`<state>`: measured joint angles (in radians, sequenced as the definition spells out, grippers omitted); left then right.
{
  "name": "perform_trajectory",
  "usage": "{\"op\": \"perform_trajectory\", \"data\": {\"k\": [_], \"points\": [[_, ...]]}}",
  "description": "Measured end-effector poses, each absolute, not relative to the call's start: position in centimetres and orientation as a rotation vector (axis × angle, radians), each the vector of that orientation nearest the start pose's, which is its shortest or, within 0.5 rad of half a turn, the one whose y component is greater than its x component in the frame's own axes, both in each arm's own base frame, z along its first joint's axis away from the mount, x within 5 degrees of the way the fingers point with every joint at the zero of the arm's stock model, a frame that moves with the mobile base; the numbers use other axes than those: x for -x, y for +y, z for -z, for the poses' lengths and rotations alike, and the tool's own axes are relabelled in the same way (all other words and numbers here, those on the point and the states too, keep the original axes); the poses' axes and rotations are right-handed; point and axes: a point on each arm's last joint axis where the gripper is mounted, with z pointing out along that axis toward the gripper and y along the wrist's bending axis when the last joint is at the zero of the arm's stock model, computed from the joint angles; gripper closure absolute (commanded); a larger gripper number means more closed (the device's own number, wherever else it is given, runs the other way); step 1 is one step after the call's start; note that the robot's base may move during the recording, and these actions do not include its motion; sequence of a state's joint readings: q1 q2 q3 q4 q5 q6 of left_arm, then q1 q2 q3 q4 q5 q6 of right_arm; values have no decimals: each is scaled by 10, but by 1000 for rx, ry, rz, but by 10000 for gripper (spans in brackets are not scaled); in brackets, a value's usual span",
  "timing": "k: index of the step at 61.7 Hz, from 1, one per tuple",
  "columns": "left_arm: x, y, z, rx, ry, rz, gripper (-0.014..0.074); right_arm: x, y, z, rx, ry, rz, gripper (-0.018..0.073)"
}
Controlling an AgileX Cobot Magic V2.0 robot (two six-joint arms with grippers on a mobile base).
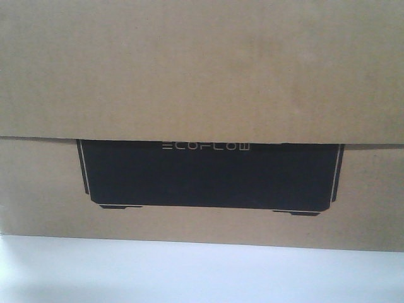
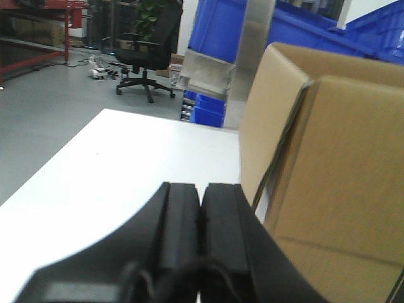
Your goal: Grab box from left shelf to table start
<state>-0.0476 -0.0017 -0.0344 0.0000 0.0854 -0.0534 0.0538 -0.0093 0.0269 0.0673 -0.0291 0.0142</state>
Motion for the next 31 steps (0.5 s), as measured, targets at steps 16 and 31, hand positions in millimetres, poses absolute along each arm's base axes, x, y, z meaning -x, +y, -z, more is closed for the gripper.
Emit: {"op": "perform_trajectory", "data": {"k": [16, 31], "points": [[-57, -3, -202, -11, 1531, 64, 641, -56, 3, -207, -22, 1473, -108, 539], [-57, -3, -202, -60, 1529, 10, 641, -56, 3, -207, -22, 1471, -109, 539]]}}
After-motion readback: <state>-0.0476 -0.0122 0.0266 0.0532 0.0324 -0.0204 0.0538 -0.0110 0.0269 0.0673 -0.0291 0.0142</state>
